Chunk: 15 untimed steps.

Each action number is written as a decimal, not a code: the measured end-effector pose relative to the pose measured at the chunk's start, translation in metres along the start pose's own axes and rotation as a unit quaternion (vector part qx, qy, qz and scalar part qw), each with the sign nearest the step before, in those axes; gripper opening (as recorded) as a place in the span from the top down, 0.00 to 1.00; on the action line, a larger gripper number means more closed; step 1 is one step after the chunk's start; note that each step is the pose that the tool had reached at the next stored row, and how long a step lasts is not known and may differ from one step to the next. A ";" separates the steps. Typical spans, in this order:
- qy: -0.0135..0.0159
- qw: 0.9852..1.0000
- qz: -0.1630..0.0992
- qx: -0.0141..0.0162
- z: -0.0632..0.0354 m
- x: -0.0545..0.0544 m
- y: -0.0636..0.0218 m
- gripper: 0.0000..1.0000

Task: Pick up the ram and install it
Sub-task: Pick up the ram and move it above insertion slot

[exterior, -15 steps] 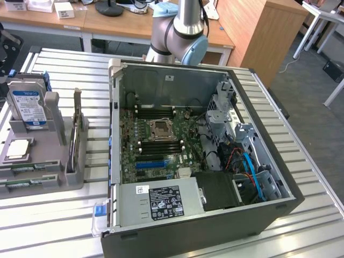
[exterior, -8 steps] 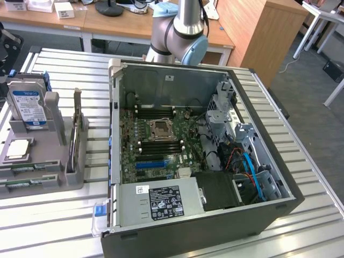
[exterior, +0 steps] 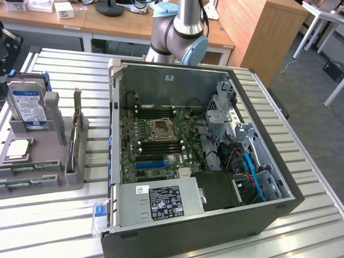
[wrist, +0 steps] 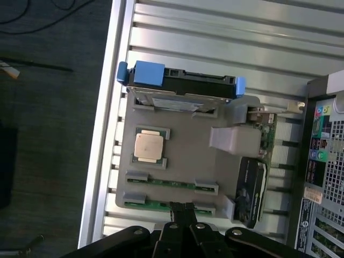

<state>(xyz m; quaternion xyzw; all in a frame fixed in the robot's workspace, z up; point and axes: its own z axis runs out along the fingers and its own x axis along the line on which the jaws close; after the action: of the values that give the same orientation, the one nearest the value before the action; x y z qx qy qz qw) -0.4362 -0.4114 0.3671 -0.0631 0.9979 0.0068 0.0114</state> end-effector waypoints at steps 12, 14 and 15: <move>0.001 0.999 -0.041 -0.001 0.0001 0.000 0.0001 0.89; 0.001 0.999 -0.048 -0.001 0.0000 0.000 0.0001 0.89; 0.001 0.999 -0.052 -0.001 0.0000 0.000 0.0001 0.89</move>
<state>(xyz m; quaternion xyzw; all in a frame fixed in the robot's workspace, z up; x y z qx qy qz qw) -0.4362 -0.4114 0.3671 -0.1146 0.9933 0.0073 0.0110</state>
